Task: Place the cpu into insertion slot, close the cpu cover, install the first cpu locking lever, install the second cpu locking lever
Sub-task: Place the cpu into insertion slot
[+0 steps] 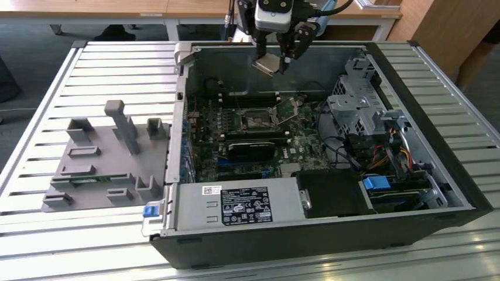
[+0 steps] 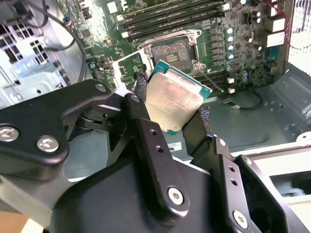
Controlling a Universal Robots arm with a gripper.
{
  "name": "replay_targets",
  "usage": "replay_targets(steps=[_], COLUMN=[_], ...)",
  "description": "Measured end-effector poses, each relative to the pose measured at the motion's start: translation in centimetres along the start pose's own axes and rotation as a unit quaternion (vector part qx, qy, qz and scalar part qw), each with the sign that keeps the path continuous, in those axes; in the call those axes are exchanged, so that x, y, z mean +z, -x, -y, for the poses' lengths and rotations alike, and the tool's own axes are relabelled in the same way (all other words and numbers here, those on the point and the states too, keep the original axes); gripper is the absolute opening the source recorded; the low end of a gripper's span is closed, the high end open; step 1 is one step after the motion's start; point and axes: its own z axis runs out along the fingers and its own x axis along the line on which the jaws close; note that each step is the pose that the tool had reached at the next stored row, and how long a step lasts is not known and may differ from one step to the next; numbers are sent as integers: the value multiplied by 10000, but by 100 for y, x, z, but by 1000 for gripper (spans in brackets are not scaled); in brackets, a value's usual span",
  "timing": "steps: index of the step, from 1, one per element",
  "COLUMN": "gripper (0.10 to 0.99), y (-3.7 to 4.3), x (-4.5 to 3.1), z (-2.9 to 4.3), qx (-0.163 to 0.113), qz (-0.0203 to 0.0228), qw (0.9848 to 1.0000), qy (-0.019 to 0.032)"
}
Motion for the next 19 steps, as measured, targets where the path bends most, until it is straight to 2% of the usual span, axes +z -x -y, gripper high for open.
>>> replay_targets(steps=[5, 10, 15, 19], gripper=[541, 541, 541, 541], y=[0, 0, 0, 1], x=[6, 12, 20, 26], z=[1, 1, 2, 2], qx=[375, 745, 1135, 1443], qz=[36, 68, 103, 130], qw=[9993, 9972, 9935, 9895], qy=[4, 10, 18, 23])
